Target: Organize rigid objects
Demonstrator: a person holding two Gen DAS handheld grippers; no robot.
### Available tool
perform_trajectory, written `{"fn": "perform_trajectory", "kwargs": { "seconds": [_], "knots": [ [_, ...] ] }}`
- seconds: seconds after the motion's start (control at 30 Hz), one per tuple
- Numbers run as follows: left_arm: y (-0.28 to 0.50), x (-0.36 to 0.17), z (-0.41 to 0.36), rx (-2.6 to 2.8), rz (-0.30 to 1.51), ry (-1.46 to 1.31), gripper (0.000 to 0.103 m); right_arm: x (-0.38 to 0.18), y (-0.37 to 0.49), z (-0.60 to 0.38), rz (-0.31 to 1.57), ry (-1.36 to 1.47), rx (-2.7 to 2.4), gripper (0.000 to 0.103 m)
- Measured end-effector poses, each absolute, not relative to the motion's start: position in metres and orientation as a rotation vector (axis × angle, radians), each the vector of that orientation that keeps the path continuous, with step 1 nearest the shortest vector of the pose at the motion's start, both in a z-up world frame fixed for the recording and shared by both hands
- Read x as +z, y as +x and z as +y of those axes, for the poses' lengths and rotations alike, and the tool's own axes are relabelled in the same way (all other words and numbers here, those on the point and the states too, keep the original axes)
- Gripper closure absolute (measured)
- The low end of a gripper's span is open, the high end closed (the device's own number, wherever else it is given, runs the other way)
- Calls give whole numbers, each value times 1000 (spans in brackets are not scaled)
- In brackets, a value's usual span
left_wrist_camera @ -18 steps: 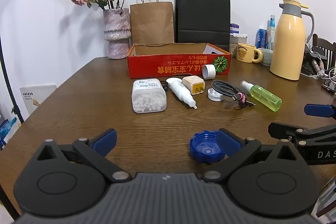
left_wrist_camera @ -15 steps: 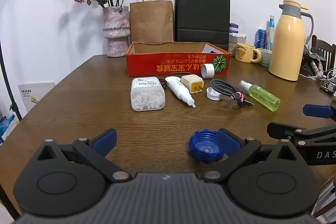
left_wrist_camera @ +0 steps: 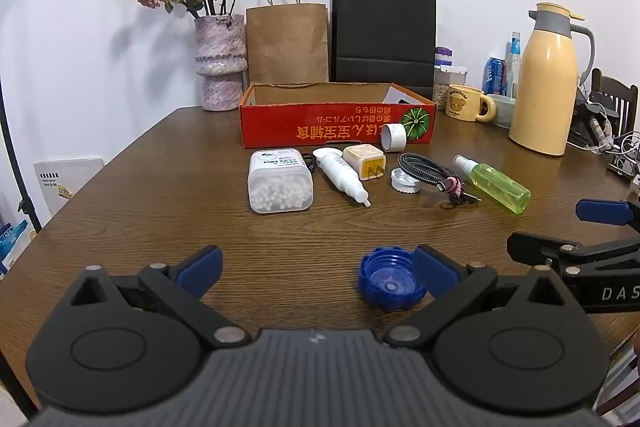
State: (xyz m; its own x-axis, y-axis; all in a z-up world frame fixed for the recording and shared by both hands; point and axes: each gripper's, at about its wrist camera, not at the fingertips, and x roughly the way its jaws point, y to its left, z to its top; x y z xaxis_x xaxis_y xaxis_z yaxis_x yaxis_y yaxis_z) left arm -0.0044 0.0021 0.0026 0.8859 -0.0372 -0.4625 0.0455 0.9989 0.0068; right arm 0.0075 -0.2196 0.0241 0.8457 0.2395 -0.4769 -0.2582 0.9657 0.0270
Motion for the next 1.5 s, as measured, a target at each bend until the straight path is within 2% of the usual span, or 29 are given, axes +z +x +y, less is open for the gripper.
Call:
{"fn": "perform_trajectory", "kwargs": {
  "seconds": [1.5],
  "knots": [
    [-1, 3, 6, -49, 475, -6, 0, 26, 9, -220, 502, -32, 248, 0]
  ]
}}
